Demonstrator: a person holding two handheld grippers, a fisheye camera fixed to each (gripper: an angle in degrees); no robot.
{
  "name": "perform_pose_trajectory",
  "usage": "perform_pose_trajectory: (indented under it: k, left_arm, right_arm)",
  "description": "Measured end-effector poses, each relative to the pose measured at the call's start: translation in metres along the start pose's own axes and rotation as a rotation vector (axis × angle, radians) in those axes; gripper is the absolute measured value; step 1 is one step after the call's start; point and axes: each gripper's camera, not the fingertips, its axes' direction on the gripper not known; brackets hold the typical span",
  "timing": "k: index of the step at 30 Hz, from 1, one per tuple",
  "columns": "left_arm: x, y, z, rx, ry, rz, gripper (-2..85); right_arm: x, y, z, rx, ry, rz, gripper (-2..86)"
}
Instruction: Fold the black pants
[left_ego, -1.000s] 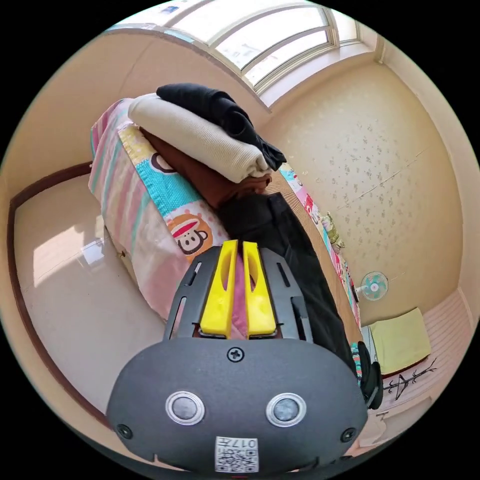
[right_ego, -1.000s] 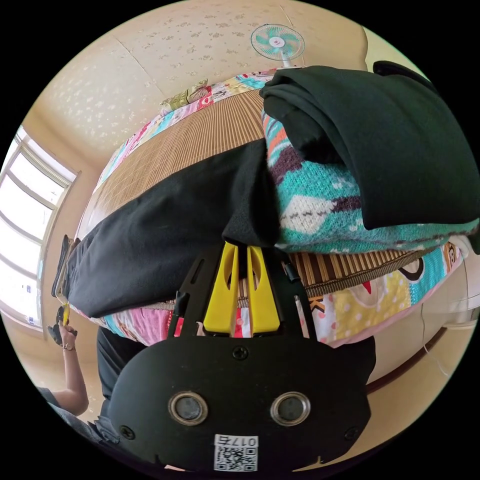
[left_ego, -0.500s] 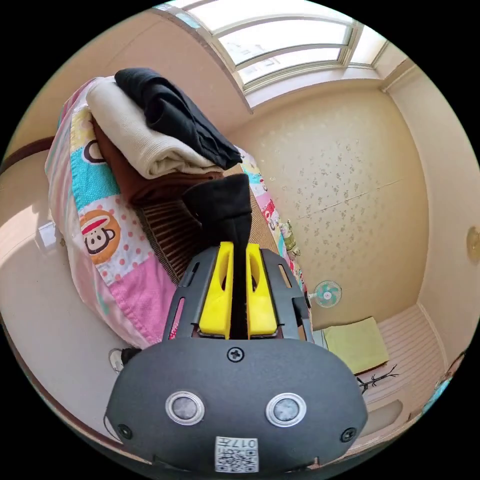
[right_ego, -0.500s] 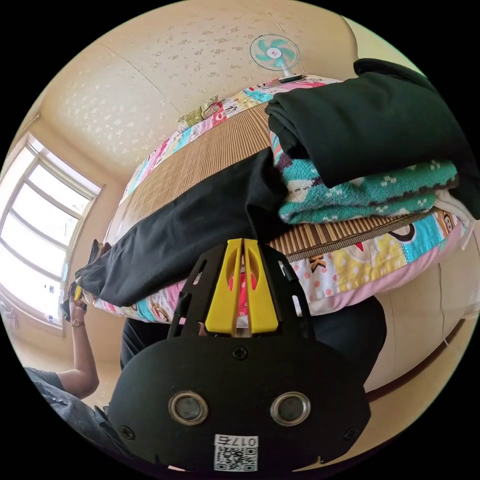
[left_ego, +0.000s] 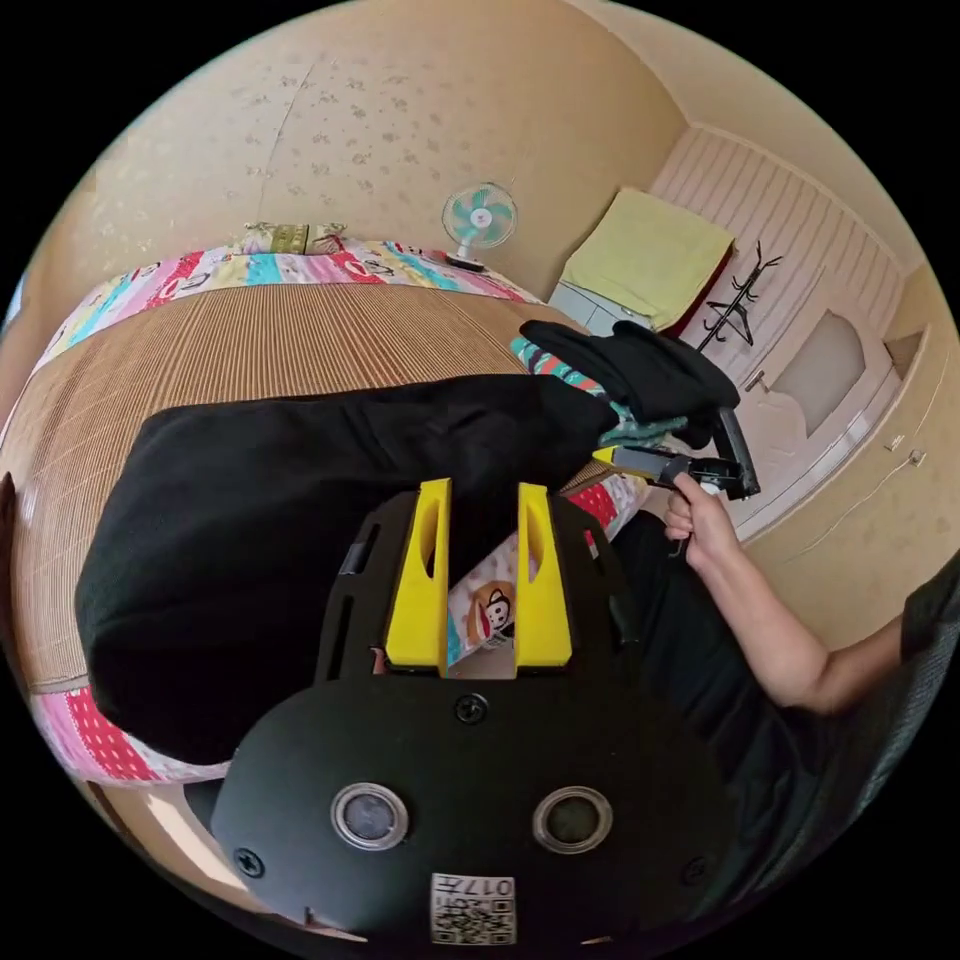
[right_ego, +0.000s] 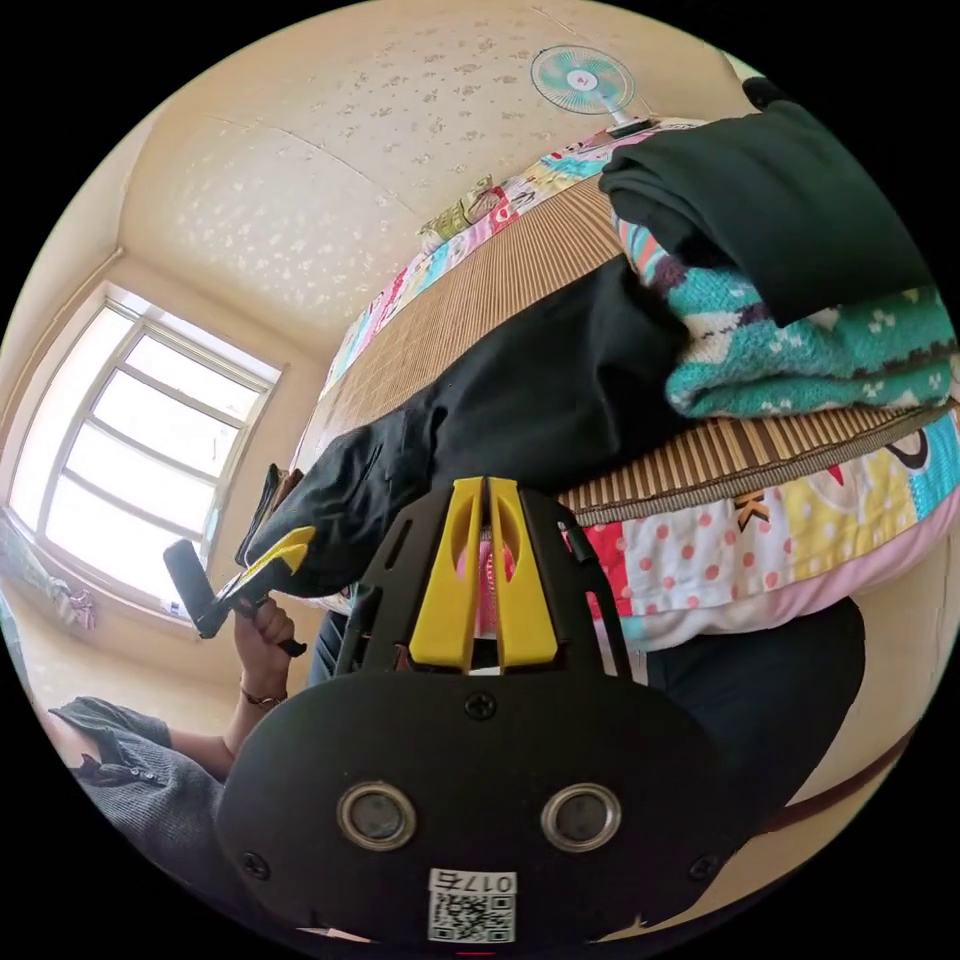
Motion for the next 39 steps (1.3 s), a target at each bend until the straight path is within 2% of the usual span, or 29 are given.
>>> perform_pose_trajectory:
  k: [3,6,8,10,11,13,14,16,17,19,21,23,24,25,26,29,30,32,34,36,39]
  left_arm:
    - [-0.003,0.024,-0.051,0.142,-0.144,-0.001,8.8]
    - [-0.037,0.046,-0.103,0.268,-0.331,-0.175,9.2]
    - [-0.072,0.059,-0.114,0.246,-0.436,-0.315,11.7]
    - [-0.129,0.078,-0.098,0.055,-0.498,-0.497,15.4]
    - [-0.143,0.085,-0.092,0.011,-0.476,-0.53,15.9]
    - [-0.191,0.119,-0.071,-0.099,-0.295,-0.632,16.1]
    - [-0.197,0.127,-0.076,-0.058,-0.261,-0.642,15.9]
    - [-0.216,0.146,-0.094,0.019,-0.151,-0.686,15.0]
    - [-0.221,0.149,-0.097,0.03,-0.121,-0.692,14.8]
    - [-0.242,0.17,-0.112,0.122,0.011,-0.734,15.8]
    - [-0.259,0.186,-0.119,0.178,0.121,-0.778,16.2]
    - [-0.27,0.199,-0.125,0.204,0.179,-0.818,15.2]
    - [-0.278,0.205,-0.127,0.201,0.211,-0.851,13.7]
    - [-0.285,0.211,-0.131,0.194,0.239,-0.879,12.6]
    - [-0.288,0.212,-0.133,0.188,0.259,-0.88,12.0]
    - [-0.305,0.214,-0.149,0.2,0.441,-0.817,8.2]
    - [-0.31,0.216,-0.157,0.259,0.555,-0.783,7.4]
    - [-0.315,0.213,-0.167,0.335,0.729,-0.716,6.6]
    - [-0.308,0.192,-0.194,0.379,0.831,-0.515,6.5]
    - [-0.296,0.17,-0.218,0.411,0.839,-0.373,6.4]
    - [-0.277,0.123,-0.242,0.445,0.828,-0.236,6.4]
  right_arm:
    - [-0.011,-0.008,0.005,-0.033,-0.054,-0.06,5.9]
    - [-0.031,-0.021,0.019,-0.061,-0.126,-0.141,8.7]
    - [-0.047,-0.034,0.044,-0.115,-0.121,-0.201,11.1]
    - [-0.054,-0.049,0.075,-0.187,-0.064,-0.22,12.6]
    - [-0.055,-0.061,0.099,-0.258,-0.045,-0.218,12.8]
    - [-0.056,-0.08,0.131,-0.373,-0.1,-0.198,12.2]
    - [-0.063,-0.094,0.144,-0.455,-0.114,-0.212,11.3]
    - [-0.085,-0.109,0.141,-0.484,-0.094,-0.335,10.1]
    - [-0.1,-0.111,0.124,-0.418,-0.087,-0.434,9.4]
    - [-0.104,-0.11,0.097,-0.304,-0.094,-0.479,8.9]
    - [-0.081,-0.108,0.091,-0.251,-0.094,-0.394,8.9]
    - [-0.039,-0.104,0.115,-0.322,0.006,-0.254,9.4]
    - [-0.032,-0.102,0.116,-0.323,-0.017,-0.239,9.7]
    - [-0.024,-0.097,0.105,-0.258,-0.088,-0.224,9.4]
    - [-0.025,-0.088,0.089,-0.17,-0.062,-0.215,8.5]
    - [-0.044,-0.05,0.054,0.093,0.138,-0.221,3.1]
    - [-0.048,-0.043,0.055,0.105,0.159,-0.228,2.3]
    - [-0.069,-0.026,0.098,-0.065,0.194,-0.287,1.2]
    - [-0.088,-0.007,0.114,-0.065,0.222,-0.318,0.9]
    - [-0.107,0.007,0.12,-0.08,0.189,-0.34,0.7]
    - [-0.132,0.022,0.126,-0.104,0.001,-0.323,0.6]
